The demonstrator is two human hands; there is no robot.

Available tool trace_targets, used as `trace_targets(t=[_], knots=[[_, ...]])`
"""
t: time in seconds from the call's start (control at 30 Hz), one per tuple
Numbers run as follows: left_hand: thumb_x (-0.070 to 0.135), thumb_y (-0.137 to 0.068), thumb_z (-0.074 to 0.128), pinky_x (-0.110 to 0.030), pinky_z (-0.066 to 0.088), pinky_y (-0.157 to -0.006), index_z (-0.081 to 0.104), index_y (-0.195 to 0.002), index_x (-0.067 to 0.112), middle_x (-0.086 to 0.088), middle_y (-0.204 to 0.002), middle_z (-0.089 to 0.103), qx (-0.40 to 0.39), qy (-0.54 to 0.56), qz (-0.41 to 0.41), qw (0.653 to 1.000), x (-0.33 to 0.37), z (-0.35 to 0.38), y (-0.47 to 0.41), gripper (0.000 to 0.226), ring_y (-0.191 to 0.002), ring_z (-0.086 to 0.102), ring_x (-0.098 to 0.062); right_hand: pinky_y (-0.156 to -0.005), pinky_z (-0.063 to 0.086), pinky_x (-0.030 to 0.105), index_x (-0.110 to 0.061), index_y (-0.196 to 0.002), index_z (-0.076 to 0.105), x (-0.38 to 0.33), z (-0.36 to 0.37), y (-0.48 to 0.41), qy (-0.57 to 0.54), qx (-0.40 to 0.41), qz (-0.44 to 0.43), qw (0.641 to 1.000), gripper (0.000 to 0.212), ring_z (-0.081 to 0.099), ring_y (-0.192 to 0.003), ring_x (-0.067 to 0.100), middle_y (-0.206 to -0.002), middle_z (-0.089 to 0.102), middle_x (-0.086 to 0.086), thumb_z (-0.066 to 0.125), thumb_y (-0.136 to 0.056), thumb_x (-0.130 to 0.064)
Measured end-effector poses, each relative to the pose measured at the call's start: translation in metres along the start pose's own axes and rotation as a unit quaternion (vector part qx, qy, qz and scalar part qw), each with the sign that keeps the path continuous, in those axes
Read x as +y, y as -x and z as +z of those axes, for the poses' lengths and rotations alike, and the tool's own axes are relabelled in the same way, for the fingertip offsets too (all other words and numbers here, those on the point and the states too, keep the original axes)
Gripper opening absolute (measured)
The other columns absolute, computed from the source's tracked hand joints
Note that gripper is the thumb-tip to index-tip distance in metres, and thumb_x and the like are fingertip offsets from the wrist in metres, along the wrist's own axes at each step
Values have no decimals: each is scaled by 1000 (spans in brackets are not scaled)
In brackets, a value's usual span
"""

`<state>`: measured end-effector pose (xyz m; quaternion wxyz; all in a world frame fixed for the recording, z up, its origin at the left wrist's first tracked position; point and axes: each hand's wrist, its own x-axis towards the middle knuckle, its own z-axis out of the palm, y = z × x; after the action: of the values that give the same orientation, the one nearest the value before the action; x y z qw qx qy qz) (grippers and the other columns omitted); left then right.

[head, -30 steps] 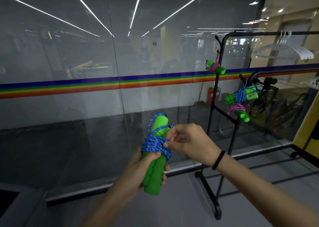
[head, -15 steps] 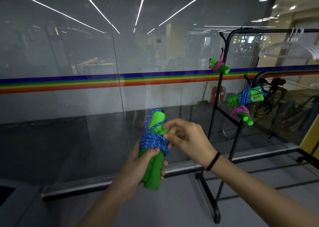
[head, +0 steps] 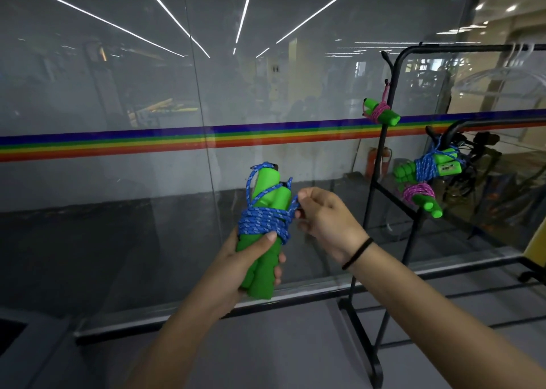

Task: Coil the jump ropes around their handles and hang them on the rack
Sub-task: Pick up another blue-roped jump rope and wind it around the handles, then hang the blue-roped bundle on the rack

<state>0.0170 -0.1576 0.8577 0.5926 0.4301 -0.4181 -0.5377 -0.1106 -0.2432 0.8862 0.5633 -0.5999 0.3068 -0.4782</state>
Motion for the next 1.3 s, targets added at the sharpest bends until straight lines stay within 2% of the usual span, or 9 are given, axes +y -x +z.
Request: trace_targets(t=[0.17,0.23,0.4,0.57,0.73,0.9,1.0,1.1,1.3], knots=[[24,-72,65,-29,50,-48,49,-110,6,-15,-70,61,-5,-1,-1,1000,-2,2,-9,46,-50,55,-23,-34,28,12,-13,-63,38,-4,-3,-21,-199,32,138,970,38,31,-39,4,-60,30,1,27,-97,-2],[24,-72,66,-29,50,-49,48,-112,5,-14,-70,61,-3,0,-4,1000,-5,2,-11,47,-51,56,-22,-30,29,11,-11,-65,36,1,-9,-31,-247,70,185,949,35,25,-46,6,-63,29,2,26,-97,0],[16,-76,63,-29,50,-47,49,-110,5,-15,-70,61,-2,27,-15,1000,-14,-1,-19,39,-49,56,-22,-31,34,11,-7,-68,40,15,-24,-41,-302,91,193,929,33,22,-52,9,-66,34,4,25,-94,7],[19,-83,58,-33,59,-60,57,-108,5,-19,-82,72,1,54,-79,995,-17,-8,-42,28,-59,67,-23,-49,49,17,-14,-75,51,16,-38,-40,-70,-57,65,994,26,42,-44,1,-71,53,-1,38,-96,-6],[22,-88,55,-38,57,-75,59,-112,8,-20,-105,69,11,22,-143,989,-26,-10,-85,28,-83,71,-27,-54,47,13,-15,-75,53,13,-38,-61,56,-77,-17,995,25,52,-50,-1,-67,62,-5,42,-95,-7],[15,-79,68,-29,50,-70,49,-123,17,-6,-118,60,94,-161,-53,981,-28,-18,-145,48,-103,59,-20,-49,47,12,-13,-73,53,27,-49,-102,85,-25,-31,996,26,52,-44,-1,-65,60,0,44,-93,-2],[10,-79,67,-29,45,-93,56,-120,14,-4,-120,59,69,-246,35,966,-22,-14,-189,43,-111,56,-15,-49,48,13,-12,-70,56,39,-64,-131,95,2,-26,995,27,53,-43,0,-58,62,-4,46,-92,1],[2,-79,67,-25,46,-92,64,-106,3,-9,-100,67,-21,-257,112,960,-17,-2,-236,26,-95,62,-13,-51,50,13,-12,-71,55,50,-77,-164,124,-2,-22,992,28,56,-47,0,-67,60,5,45,-91,3],[-9,-71,70,-9,49,-51,65,-84,-6,2,-58,65,-75,-208,126,967,-2,13,-354,14,-46,59,5,-56,50,20,-14,-69,59,48,-112,-254,205,61,-71,974,22,60,-54,8,-66,61,6,56,-87,-3]])
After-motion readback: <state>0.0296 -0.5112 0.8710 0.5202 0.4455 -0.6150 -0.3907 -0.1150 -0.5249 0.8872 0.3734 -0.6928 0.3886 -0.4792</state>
